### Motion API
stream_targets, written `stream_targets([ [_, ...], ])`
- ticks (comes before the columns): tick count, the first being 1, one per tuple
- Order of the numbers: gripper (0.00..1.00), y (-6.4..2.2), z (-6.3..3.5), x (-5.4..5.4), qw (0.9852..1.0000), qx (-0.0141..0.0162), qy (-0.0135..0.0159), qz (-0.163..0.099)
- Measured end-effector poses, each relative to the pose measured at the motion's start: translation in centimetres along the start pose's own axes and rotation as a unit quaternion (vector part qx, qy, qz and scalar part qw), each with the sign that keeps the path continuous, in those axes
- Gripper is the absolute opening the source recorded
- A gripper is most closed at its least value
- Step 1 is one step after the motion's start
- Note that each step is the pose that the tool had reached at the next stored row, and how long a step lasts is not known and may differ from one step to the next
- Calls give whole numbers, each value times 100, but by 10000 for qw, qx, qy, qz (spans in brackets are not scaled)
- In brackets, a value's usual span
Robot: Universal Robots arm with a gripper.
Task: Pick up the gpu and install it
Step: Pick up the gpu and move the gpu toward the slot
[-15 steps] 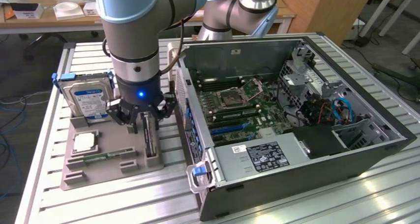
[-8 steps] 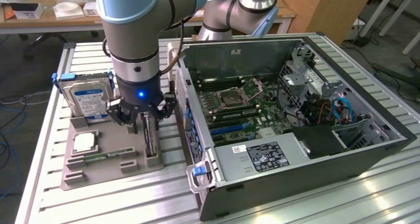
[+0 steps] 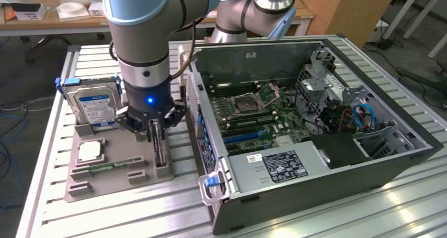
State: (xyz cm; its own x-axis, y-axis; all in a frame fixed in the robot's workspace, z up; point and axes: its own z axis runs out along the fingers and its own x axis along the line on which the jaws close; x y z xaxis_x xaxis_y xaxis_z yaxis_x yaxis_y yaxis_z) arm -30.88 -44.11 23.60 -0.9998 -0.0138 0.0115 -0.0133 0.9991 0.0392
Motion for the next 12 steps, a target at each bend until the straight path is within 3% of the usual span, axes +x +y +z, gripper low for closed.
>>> stream_targets([
  [12,36,-15,34,-1,10000,1,-8,-3],
])
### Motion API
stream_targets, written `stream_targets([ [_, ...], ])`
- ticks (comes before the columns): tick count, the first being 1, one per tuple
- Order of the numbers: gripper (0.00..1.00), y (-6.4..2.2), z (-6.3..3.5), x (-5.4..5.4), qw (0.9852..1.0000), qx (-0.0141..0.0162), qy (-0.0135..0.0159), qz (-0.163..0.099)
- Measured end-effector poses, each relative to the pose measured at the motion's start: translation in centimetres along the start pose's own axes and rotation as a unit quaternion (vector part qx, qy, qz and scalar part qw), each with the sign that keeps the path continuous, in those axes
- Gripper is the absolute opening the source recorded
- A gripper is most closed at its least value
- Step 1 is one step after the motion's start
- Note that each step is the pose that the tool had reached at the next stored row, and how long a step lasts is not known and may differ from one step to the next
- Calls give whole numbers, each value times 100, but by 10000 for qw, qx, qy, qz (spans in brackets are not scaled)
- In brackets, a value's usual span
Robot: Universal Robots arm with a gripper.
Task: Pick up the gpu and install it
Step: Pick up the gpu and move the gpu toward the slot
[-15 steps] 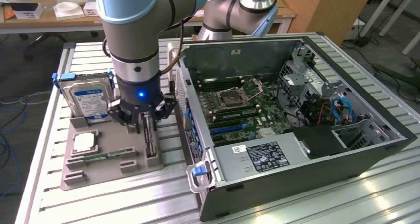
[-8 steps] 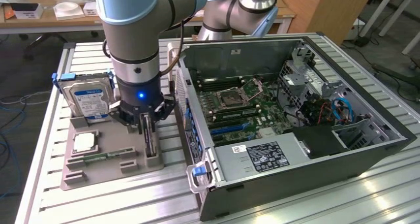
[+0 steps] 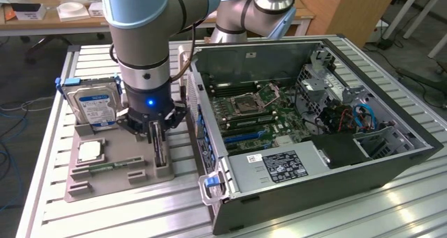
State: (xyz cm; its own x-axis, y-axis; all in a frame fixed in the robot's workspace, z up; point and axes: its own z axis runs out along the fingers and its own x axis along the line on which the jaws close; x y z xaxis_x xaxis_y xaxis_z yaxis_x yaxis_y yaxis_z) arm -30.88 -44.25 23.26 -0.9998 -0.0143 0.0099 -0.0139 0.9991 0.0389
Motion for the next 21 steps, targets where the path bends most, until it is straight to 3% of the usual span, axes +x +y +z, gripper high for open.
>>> stream_targets([
  [17,34,0,15,0,10000,0,-2,1],
  [18,27,0,14,0,10000,-1,-2,1],
  [21,27,0,14,0,10000,0,-2,0],
])
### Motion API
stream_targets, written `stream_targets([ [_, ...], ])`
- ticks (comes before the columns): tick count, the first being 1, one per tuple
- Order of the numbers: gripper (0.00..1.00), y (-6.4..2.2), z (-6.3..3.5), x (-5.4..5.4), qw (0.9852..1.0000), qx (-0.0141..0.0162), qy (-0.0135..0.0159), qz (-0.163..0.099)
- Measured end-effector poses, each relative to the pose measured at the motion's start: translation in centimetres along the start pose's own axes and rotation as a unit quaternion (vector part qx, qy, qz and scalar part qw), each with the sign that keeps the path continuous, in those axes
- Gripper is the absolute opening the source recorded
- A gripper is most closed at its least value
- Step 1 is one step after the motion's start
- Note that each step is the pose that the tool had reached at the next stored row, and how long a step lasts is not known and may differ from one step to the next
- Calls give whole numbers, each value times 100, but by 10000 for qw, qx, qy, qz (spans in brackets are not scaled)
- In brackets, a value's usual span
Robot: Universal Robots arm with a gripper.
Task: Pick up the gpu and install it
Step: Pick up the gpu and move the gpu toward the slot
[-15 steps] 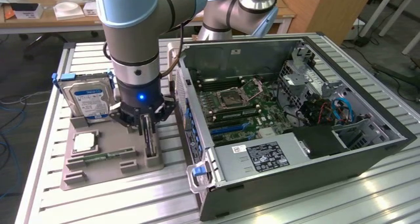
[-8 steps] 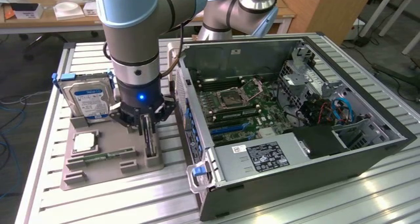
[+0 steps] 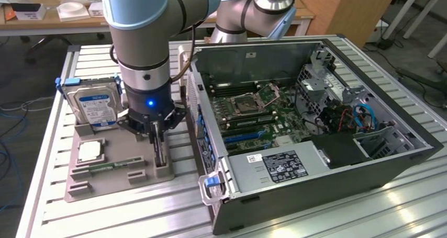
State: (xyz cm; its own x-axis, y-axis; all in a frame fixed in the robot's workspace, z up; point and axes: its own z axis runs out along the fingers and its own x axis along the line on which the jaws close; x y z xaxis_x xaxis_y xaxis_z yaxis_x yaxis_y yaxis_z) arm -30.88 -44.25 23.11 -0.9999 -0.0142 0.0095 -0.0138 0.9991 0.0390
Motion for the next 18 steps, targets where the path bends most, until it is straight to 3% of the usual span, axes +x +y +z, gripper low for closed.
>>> stream_targets([
  [18,26,1,-18,0,10000,0,0,0],
])
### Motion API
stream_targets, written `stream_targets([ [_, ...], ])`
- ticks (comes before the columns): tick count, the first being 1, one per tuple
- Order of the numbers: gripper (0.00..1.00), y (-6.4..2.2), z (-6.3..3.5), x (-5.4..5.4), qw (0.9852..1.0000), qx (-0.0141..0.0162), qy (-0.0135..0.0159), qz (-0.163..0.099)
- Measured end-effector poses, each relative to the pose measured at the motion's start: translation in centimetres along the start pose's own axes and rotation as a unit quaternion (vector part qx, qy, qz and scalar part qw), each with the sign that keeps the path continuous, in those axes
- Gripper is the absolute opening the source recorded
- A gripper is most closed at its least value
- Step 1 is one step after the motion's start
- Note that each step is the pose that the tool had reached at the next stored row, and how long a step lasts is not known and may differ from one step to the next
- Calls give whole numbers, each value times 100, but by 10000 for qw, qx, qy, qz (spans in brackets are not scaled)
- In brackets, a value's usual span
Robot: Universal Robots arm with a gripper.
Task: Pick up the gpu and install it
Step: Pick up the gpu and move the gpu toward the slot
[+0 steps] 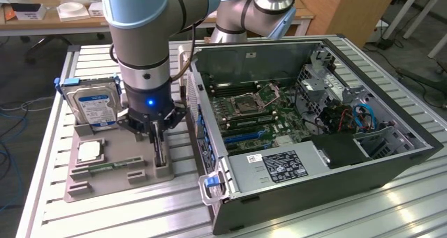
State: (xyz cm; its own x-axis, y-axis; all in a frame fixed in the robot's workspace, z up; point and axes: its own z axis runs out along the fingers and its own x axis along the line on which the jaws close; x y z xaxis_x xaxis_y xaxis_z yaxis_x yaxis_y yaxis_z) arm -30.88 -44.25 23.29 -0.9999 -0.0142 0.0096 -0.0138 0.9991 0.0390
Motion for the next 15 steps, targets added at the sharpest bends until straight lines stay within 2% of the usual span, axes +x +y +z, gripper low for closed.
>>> stream_targets([
  [15,26,4,-103,1,10000,0,0,0],
])
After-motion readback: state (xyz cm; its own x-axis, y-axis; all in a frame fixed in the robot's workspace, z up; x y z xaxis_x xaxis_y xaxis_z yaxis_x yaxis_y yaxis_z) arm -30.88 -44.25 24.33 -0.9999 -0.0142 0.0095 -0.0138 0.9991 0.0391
